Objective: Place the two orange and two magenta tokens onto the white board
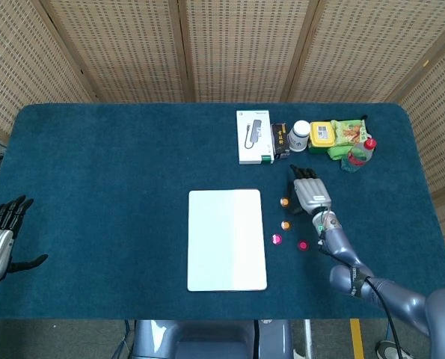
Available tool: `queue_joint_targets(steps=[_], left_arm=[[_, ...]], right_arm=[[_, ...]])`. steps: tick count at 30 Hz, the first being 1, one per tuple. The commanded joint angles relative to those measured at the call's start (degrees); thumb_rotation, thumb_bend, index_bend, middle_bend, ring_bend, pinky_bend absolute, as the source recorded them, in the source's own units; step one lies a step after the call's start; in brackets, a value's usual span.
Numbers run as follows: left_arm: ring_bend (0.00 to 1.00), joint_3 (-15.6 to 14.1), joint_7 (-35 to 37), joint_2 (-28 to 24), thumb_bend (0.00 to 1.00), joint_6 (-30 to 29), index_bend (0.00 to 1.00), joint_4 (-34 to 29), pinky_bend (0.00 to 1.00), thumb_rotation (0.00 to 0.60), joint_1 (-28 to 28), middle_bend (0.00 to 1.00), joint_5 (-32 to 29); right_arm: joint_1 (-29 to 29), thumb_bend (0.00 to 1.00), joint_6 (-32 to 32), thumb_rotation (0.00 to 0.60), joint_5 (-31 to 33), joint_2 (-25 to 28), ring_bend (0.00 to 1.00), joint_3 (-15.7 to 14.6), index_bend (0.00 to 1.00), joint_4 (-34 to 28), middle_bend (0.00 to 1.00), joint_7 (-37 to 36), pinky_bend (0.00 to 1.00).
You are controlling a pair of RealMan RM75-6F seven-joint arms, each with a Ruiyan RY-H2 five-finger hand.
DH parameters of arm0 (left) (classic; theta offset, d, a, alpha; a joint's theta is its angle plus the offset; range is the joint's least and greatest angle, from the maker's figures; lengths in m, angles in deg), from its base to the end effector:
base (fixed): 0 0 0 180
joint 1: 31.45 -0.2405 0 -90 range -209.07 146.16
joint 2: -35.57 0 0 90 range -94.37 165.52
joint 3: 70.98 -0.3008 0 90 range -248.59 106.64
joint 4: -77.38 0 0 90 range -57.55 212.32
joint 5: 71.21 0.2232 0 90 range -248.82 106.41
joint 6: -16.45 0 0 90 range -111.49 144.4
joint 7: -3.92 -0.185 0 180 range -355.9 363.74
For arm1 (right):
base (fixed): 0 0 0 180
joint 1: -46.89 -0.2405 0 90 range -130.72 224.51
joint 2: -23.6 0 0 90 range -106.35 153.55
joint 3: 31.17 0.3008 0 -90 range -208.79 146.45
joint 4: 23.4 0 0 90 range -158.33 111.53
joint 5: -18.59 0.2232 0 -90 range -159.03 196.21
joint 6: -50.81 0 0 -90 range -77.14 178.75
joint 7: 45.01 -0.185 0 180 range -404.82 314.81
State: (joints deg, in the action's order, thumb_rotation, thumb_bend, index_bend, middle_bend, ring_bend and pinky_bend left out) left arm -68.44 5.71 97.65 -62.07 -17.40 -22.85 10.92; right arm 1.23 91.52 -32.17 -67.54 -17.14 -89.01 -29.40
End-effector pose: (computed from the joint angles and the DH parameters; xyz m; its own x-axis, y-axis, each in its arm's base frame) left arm -0.3540 0.2467 0.1593 0.3536 0.0978 0.9303 0.9348 -0.0019 -0.3551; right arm -0.2431 -0.4824 -0.0377 0.4015 -0.3756 0.8353 -0.9152 -0.1293 0.3817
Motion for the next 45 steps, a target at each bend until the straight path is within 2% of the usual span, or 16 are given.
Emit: queue_joint_targets(steps=[1,8,16,19,21,24,28,32,35,40,45], left_arm=[[0.00,0.02,-0.08,0.02,0.00,0.02,0.00,-0.03,0.00,0.600,0.04,0.00,0.00],[0.00,0.05,-0.01,0.02,0.00,-0.06,0.00,-0.06,0.00,0.600,0.00,0.00,-0.08],[0.00,0.02,0.72,-0.15,0.00,0.01,0.00,0.10,0.00,0.600,-0.07,0.00,-0.17],[0.00,-0.01,0.89,-0.24,0.00,0.12,0.00,0.12,0.00,0.600,-0.06,0.00,-0.17],[0.00,0.02,1.04,-0.24,0.00,0.12,0.00,0.10,0.00,0.600,-0.07,0.00,-0.24],[0.00,0.01,1.29,-0.35,0.00,0.23,0.00,0.06,0.00,0.600,-0.06,0.00,-0.27],[0.00,-0.07,1.56,-0.47,0.00,0.27,0.00,0.07,0.00,0.600,-0.05,0.00,-0.11],[0.00,-0.18,1.84,-0.56,0.00,0.31,0.00,0.07,0.00,0.600,-0.06,0.00,0.09],[0.00,-0.26,1.92,-0.60,0.00,0.31,0.00,0.07,0.00,0.600,-0.06,0.00,0.27],[0.00,-0.32,1.82,-0.61,0.00,0.35,0.00,-0.05,0.00,0.600,-0.01,0.00,0.39],[0.00,-0.32,1.55,-0.53,0.00,0.36,0.00,-0.20,0.00,0.600,0.05,0.00,0.46]], right_arm=[[-1.24,0.34,0.54,0.600,0.69,0.52,0.00,0.99,0.51,-3.48,0.01,0.60,0.00],[-6.34,0.34,2.85,0.600,4.97,-2.91,0.00,2.28,0.51,-7.48,0.02,7.04,0.00],[-11.46,0.33,4.22,0.600,11.50,-8.46,0.00,2.49,0.51,-5.22,0.01,13.43,0.00],[-12.88,0.25,4.84,0.600,13.68,-10.69,0.00,2.46,0.32,-2.88,0.00,15.15,0.00],[-13.32,0.17,4.87,0.600,14.71,-11.39,0.00,2.42,0.11,-2.04,0.00,15.78,0.00],[-13.61,0.16,5.68,0.600,15.90,-11.55,0.00,2.80,0.05,-2.06,0.00,16.16,0.00],[-12.35,0.17,7.79,0.600,14.44,-8.55,0.00,2.54,0.07,-5.86,0.00,15.85,0.00],[-9.70,0.21,10.53,0.600,11.89,-3.66,0.00,1.11,0.23,-11.39,0.00,15.43,0.00],[-6.32,0.25,13.03,0.600,9.08,0.82,0.00,-1.02,0.30,-15.75,0.00,14.12,0.00],[-1.96,0.26,14.20,0.600,5.65,5.49,0.00,-3.85,0.33,-18.98,0.00,10.67,0.00],[1.17,0.26,14.23,0.600,2.22,7.24,0.00,-6.45,0.33,-19.14,0.00,7.52,0.00]])
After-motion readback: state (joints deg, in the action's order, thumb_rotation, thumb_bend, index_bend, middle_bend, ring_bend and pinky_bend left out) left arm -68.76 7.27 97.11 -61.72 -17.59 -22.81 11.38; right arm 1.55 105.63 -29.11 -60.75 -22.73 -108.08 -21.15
